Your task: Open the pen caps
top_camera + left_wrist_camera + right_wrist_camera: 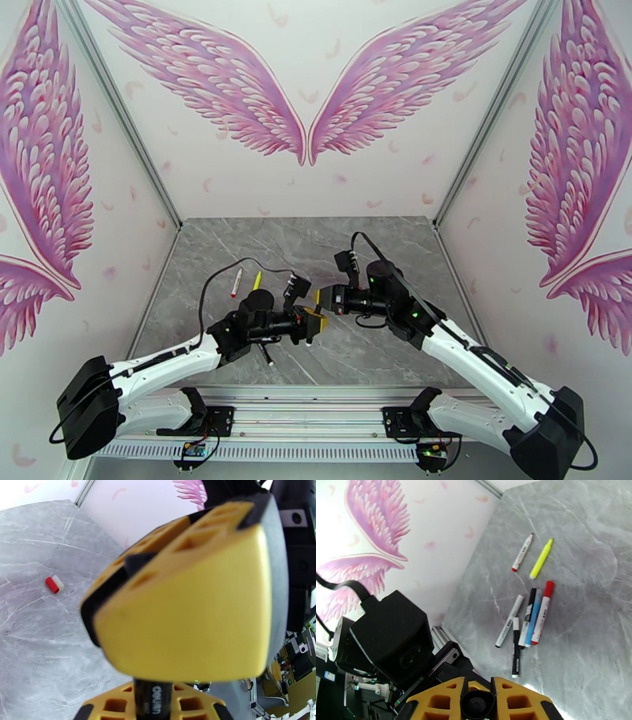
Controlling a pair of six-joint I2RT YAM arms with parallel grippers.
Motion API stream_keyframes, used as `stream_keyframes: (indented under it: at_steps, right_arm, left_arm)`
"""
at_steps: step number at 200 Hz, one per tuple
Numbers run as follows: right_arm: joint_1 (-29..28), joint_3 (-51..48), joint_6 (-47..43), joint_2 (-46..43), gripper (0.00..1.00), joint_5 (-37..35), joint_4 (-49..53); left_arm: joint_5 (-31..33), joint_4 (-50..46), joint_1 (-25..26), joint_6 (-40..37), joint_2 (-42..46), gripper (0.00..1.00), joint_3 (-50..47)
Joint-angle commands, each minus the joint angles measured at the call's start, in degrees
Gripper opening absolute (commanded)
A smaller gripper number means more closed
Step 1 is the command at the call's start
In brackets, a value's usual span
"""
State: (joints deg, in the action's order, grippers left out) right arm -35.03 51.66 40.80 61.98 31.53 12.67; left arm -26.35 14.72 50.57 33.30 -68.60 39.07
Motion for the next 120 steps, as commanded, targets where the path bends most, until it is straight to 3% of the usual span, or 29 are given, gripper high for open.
stream_keyframes:
  at_steps: [1, 34, 80, 99, 120]
  right_arm:
    - [3.1, -1.3, 1.1, -2.1, 0.12, 3.6, -7.2]
    - [5.4, -0.3, 0.2, -3.0, 0.12, 5.7, -6.8]
    - [5.7, 4.8, -1.8, -3.4, 0.11, -19.2, 10.4]
    - [5.8, 5.1, -1.3, -3.3, 0.11, -23.7, 11.9]
    - [6.3, 5.4, -0.8, -2.7, 0.10, -25.0, 12.8]
  left_arm:
    - [-4.5, 0.1, -0.6, -0.6, 3.1, 0.01, -0.7]
    - [-2.0, -7.4, -0.4, -3.6, 4.1, 0.01, 0.4]
    - [16.7, -20.8, 6.2, -9.2, 1.6, 0.00, 5.8]
    - [22.1, -22.8, 10.2, -10.8, -0.4, 0.00, 8.0]
    - [21.9, -23.2, 12.1, -11.2, -3.5, 0.00, 9.6]
